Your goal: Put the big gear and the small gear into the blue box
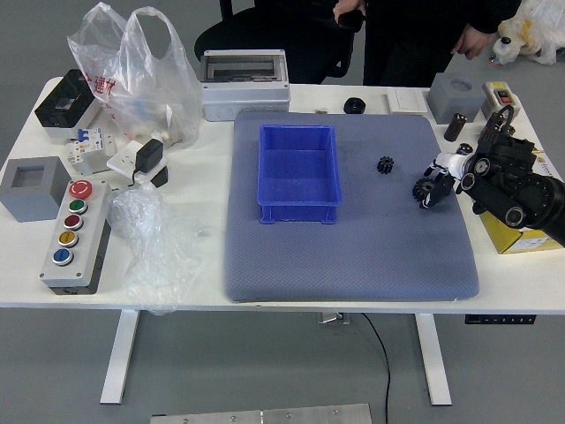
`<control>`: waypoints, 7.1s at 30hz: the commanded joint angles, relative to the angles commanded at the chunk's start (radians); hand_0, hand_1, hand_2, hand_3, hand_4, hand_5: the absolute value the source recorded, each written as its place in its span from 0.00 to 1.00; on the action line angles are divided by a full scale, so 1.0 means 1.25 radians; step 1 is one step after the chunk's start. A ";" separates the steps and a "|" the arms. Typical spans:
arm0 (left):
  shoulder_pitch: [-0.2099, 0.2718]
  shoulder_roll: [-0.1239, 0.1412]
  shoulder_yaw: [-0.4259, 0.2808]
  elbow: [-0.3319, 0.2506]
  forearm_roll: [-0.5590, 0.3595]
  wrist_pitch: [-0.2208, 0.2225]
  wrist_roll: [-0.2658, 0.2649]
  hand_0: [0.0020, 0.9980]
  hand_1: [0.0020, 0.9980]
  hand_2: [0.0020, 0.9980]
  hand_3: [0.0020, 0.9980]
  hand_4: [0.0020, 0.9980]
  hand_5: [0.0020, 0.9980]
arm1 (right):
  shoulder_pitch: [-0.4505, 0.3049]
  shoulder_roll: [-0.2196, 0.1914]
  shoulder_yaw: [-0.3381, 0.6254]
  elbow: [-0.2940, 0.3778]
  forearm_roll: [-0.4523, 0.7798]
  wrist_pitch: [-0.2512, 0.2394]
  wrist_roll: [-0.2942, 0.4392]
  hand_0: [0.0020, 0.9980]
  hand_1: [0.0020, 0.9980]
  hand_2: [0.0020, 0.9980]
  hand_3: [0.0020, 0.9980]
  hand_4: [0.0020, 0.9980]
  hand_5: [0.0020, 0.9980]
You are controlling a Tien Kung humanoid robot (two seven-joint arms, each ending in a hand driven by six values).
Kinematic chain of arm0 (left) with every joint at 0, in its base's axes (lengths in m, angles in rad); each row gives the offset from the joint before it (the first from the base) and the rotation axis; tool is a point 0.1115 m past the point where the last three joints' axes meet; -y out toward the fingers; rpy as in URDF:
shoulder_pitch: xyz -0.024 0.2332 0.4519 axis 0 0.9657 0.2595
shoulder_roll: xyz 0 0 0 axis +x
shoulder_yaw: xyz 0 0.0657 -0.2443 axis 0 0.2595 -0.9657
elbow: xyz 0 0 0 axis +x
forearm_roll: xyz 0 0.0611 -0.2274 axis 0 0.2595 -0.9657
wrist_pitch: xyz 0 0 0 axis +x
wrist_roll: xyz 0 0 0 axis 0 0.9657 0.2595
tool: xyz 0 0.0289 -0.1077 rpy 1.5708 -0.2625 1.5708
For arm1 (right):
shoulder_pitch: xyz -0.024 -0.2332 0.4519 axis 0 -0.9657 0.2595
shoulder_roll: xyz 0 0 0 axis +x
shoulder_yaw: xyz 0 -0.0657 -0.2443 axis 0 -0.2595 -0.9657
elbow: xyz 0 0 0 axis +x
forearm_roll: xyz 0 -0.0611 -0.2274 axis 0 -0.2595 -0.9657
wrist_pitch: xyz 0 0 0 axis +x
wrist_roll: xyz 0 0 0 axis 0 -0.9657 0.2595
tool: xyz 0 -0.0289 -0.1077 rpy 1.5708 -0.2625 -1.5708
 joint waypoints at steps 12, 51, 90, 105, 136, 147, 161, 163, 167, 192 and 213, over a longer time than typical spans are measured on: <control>-0.002 -0.001 0.000 0.000 0.000 0.000 -0.001 0.90 0.89 0.89 0.87 0.67 0.36 | -0.007 0.006 -0.004 -0.004 -0.031 -0.061 0.001 0.41 0.36 0.46 0.57 0.73 0.00; 0.002 0.009 -0.021 0.000 0.005 0.001 -0.001 0.90 0.89 0.89 0.87 0.67 0.36 | 0.018 -0.046 0.037 0.079 -0.094 -0.056 -0.047 0.35 0.29 0.40 0.55 0.68 0.00; 0.024 0.034 -0.012 0.004 -0.003 0.002 -0.001 0.90 0.89 0.89 0.87 0.67 0.36 | 0.071 -0.098 0.118 0.395 -0.193 0.027 -0.158 0.37 0.30 0.40 0.56 0.62 0.00; 0.024 0.032 0.000 0.005 -0.007 0.002 -0.001 0.90 0.89 0.89 0.87 0.67 0.35 | 0.089 -0.031 0.114 0.426 -0.191 0.025 -0.159 0.36 0.31 0.40 0.56 0.61 0.00; 0.002 0.006 0.032 0.006 -0.019 0.002 -0.001 0.90 0.89 0.89 0.87 0.67 0.36 | 0.126 0.147 0.071 0.206 -0.086 -0.057 -0.074 0.38 0.31 0.40 0.56 0.61 0.02; 0.000 0.001 0.040 0.007 -0.021 0.001 -0.001 0.90 0.89 0.89 0.87 0.67 0.36 | 0.111 0.188 0.045 0.146 -0.043 -0.093 -0.042 0.39 0.31 0.40 0.56 0.61 0.02; 0.000 0.002 0.044 0.007 -0.020 0.001 -0.001 0.90 0.89 0.89 0.87 0.67 0.36 | 0.089 0.196 0.037 0.126 -0.018 -0.102 -0.026 0.44 0.37 0.48 0.59 0.65 0.06; 0.000 0.002 0.044 0.007 -0.020 0.001 -0.001 0.90 0.89 0.89 0.87 0.67 0.36 | 0.089 0.196 0.039 0.126 -0.016 -0.100 -0.024 0.44 0.37 0.48 0.59 0.65 0.06; 0.000 0.002 0.044 0.007 -0.019 0.001 -0.001 0.90 0.89 0.89 0.87 0.67 0.36 | 0.088 0.195 0.047 0.126 -0.017 -0.098 -0.021 0.36 0.42 0.58 0.65 0.80 0.22; 0.002 0.003 0.040 0.007 -0.018 0.001 -0.001 0.90 0.89 0.89 0.87 0.67 0.36 | 0.096 0.177 0.062 0.137 -0.008 -0.061 -0.016 0.52 0.55 0.71 0.79 0.92 0.35; 0.008 0.017 0.006 0.007 -0.009 0.001 0.000 0.90 0.89 0.89 0.87 0.67 0.36 | 0.150 0.004 0.017 0.224 -0.077 -0.006 -0.059 0.46 0.50 0.65 0.73 0.90 0.33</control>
